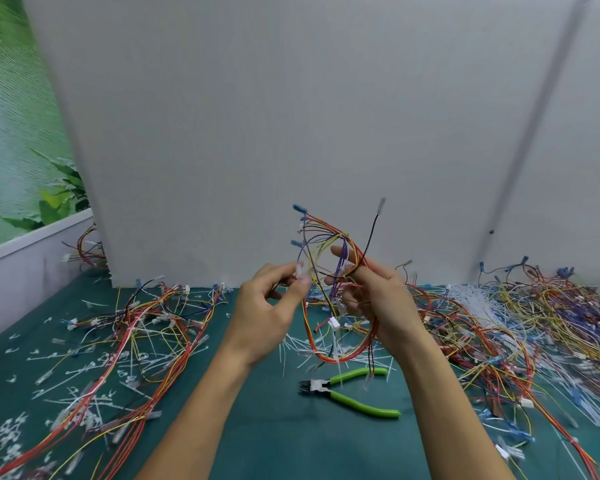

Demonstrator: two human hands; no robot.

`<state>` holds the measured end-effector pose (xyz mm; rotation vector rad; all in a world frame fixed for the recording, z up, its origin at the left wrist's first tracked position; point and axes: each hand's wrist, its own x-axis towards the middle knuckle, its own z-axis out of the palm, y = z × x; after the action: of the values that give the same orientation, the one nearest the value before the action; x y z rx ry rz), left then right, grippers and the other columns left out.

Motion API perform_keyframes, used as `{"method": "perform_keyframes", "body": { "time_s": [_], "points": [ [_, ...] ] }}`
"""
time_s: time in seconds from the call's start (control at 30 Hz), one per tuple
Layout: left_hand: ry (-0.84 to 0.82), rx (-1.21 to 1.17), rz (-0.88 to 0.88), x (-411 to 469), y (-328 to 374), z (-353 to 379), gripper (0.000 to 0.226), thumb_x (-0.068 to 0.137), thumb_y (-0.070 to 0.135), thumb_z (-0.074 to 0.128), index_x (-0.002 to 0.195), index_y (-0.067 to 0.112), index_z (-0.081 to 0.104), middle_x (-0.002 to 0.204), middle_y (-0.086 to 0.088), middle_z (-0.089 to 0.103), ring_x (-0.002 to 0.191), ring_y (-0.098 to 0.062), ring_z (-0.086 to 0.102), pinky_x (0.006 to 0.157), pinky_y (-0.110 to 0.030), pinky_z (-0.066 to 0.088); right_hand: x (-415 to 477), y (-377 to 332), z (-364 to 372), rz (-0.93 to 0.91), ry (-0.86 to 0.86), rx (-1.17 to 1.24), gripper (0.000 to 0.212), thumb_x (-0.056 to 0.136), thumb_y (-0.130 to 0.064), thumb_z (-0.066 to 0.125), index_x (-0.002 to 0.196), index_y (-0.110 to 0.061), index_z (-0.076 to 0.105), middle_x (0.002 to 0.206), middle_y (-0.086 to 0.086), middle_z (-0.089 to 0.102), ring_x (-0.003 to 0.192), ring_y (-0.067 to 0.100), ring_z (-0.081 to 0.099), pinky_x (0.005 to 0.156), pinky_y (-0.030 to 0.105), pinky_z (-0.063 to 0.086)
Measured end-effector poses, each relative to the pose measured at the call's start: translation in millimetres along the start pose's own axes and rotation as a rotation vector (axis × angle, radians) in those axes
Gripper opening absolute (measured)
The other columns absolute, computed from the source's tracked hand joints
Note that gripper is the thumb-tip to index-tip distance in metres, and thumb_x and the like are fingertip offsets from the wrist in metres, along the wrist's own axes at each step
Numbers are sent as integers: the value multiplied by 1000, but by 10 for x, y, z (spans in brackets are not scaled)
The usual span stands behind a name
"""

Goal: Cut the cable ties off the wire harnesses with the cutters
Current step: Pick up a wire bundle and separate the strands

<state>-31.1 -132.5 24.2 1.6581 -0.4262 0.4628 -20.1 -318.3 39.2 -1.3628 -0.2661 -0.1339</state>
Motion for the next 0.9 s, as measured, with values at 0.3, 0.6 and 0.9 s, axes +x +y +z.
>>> {"method": "perform_keyframes", "body": {
  "time_s": [0.3,0.6,0.9],
  "points": [
    [-5,53,-68,11,-17,-13,32,99,22,64,69,23,73,54,17,49,52,0,40,53,-12,33,48,117,43,-223,177,-447,48,102,0,44,122,-32,73,68,-16,63,53,-2,50,55,13,38],
    [165,24,-173,63,-50,-74,18,96,41,66,97,24,68,63,0,67,52,2,53,52,-9,41,12,137,98,-492,129,-693,67,94,17,44,148,-21,56,157,-7,42,133,3,51,105,20,45],
    [137,-49,-104,25,5,-28,61,98,62,40,71,16,69,58,14,55,57,-5,49,61,-23,41,-17,222,195,-654,86,-787,73,78,19,42,133,-20,70,156,-8,46,101,-1,59,87,17,49]
  ]
}}
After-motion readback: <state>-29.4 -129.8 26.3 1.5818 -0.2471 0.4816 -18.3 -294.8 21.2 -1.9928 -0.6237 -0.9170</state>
